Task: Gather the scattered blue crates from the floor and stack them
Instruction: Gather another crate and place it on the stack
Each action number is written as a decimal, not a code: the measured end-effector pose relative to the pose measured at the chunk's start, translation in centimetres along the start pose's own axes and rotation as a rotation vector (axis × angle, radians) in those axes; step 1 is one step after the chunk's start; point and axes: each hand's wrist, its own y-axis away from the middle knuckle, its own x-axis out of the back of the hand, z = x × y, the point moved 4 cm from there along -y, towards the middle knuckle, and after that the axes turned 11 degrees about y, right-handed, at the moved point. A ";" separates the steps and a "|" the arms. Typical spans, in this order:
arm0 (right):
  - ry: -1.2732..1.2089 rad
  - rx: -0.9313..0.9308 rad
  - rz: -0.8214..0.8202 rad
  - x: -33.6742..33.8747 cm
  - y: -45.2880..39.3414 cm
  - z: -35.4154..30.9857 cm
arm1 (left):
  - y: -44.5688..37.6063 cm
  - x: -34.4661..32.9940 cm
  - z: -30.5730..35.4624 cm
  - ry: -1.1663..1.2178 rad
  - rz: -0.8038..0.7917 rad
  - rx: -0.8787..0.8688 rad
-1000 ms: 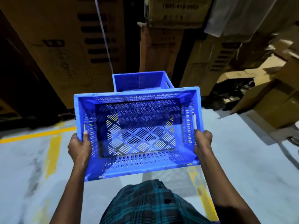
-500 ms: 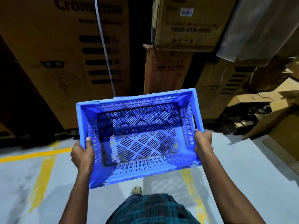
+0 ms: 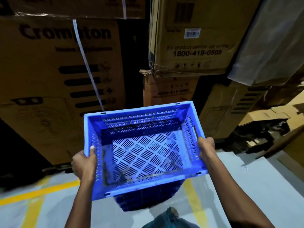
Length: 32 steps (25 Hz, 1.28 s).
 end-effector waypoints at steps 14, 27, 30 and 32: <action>0.022 -0.090 -0.412 -7.1 -13.6 -6.6 | -8.3 -11.4 1.9 -0.285 -0.094 0.182; 0.510 0.145 -0.300 -6.4 -14.5 -2.0 | -6.4 -10.9 0.1 -0.502 -0.178 0.125; 0.547 0.164 -0.300 -5.5 -13.2 -2.2 | -5.4 -10.0 -0.5 -0.520 -0.211 0.111; 0.497 0.155 -0.276 -5.2 -13.5 -1.4 | -4.8 -9.4 -0.7 -0.512 -0.225 0.089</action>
